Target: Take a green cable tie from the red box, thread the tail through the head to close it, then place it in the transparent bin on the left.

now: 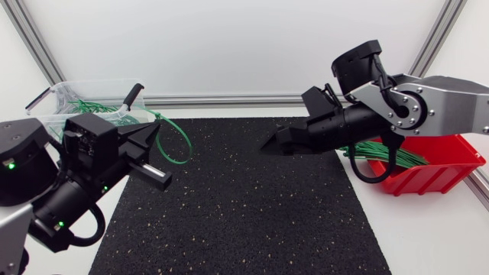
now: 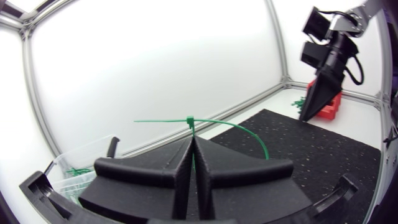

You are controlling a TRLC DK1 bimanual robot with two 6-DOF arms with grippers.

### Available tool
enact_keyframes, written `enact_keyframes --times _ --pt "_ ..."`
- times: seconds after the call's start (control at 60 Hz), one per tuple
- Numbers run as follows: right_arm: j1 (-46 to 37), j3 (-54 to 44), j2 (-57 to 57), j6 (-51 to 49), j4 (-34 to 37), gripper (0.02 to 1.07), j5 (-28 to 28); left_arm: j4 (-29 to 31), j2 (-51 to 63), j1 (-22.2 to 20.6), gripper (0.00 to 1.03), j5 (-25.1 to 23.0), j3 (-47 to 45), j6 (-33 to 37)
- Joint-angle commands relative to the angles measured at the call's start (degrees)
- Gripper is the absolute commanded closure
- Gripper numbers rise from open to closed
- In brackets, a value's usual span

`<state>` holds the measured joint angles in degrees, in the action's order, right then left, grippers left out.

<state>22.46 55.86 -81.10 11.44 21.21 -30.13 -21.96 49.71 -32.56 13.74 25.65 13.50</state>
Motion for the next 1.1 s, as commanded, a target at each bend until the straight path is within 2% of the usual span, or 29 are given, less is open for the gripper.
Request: enact_keyframes --times 0.0,0.117,0.2,0.35,0.45,0.583,0.75,0.95,0.983,1.017,1.05,1.067,1.083 --pt "-1.3 -1.4 1.6 -3.0 -0.4 0.06 2.3 -2.2 2.5 7.2 1.0 -1.5 4.1 -0.5" --pt "-1.5 -2.4 4.8 -5.4 -0.3 0.06 7.5 -2.4 5.4 17.2 1.0 -3.7 8.8 -0.5" --pt "-1.7 -3.2 6.7 -5.9 -0.1 0.06 9.2 -3.5 8.9 23.5 1.0 -4.3 13.3 -0.7" --pt "-2.4 -4.5 9.6 -7.1 0.8 0.06 10.4 -2.9 16.7 32.6 1.0 -4.9 23.6 -2.1" --pt "-2.9 -5.5 11.7 -7.3 1.5 0.06 10.5 1.6 23.7 37.0 1.0 -4.9 32.4 -3.7" --pt "-2.9 -6.6 14.3 -7.8 2.9 0.06 10.6 8.4 33.3 40.5 1.0 -4.8 43.0 -5.4" --pt "-2.9 -7.5 17.5 -8.1 5.0 0.06 10.6 22.6 44.9 42.1 1.0 -3.7 56.4 -7.2" --pt "-3.0 -8.4 19.7 -8.6 6.7 0.06 10.7 40.2 56.7 42.2 0.99 -1.8 67.6 -8.5" --pt "-3.0 -8.5 20.0 -8.7 7.2 0.06 10.7 41.6 57.7 42.3 0.94 -1.4 68.6 -9.1" --pt "-3.0 -8.5 20.5 -8.7 7.4 0.06 10.7 41.8 58.0 42.3 0.84 -1.3 68.7 -9.2" --pt "-3.0 -8.5 20.9 -8.8 7.7 0.06 11.0 42.3 58.0 42.3 0.64 -1.3 68.5 -9.2" --pt "-3.0 -8.5 21.0 -8.9 7.8 0.06 11.1 42.6 57.7 42.3 0.5 -1.3 68.3 -9.2" --pt "-3.0 -8.5 21.2 -8.9 7.9 0.06 11.1 42.8 57.4 42.3 0.43 -1.2 68.1 -9.2"
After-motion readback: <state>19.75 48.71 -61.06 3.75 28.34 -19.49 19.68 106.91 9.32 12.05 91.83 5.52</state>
